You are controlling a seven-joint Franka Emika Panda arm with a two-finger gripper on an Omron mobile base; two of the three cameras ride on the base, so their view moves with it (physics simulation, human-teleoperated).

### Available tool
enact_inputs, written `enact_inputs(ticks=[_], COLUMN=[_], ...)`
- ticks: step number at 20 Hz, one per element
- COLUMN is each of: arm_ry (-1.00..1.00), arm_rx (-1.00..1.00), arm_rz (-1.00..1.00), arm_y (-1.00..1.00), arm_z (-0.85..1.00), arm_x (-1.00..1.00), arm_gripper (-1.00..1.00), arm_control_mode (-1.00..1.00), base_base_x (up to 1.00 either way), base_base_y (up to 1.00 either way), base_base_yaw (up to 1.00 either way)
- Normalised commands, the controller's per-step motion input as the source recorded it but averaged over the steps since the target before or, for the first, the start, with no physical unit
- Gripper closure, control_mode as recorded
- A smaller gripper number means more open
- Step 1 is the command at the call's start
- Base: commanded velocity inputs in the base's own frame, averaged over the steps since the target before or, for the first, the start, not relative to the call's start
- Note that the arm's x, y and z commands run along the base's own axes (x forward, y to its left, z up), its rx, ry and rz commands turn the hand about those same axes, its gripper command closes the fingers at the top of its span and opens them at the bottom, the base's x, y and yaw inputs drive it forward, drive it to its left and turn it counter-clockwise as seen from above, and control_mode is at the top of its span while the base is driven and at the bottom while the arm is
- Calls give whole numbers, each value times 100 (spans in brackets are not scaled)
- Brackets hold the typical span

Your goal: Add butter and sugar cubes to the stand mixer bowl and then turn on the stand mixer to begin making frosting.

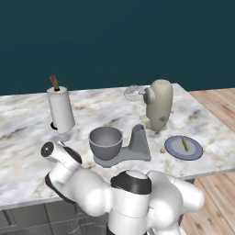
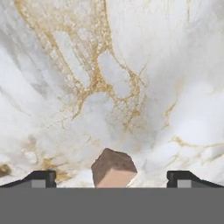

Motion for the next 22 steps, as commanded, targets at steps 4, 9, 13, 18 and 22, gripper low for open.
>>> enact_inputs(ticks=[4, 9, 13, 18, 22], arm_ry=[6, 11, 14, 16, 13], arm_rx=[0, 0, 0, 0, -2], arm_rz=[0, 0, -1, -2, -2], arm_y=[12, 10, 4, 0, 0], arm_z=[-9, -18, -26, -41, -54], arm_x=[19, 21, 16, 10, 0], arm_gripper=[-100, -100, -100, -100, -100], arm_control_mode=[-100, -100, -100, -100, -100], base_base_x=[0, 0, 0, 0, 0], base_base_y=[0, 0, 0, 0, 0], base_base_yaw=[0, 0, 0, 0, 0])
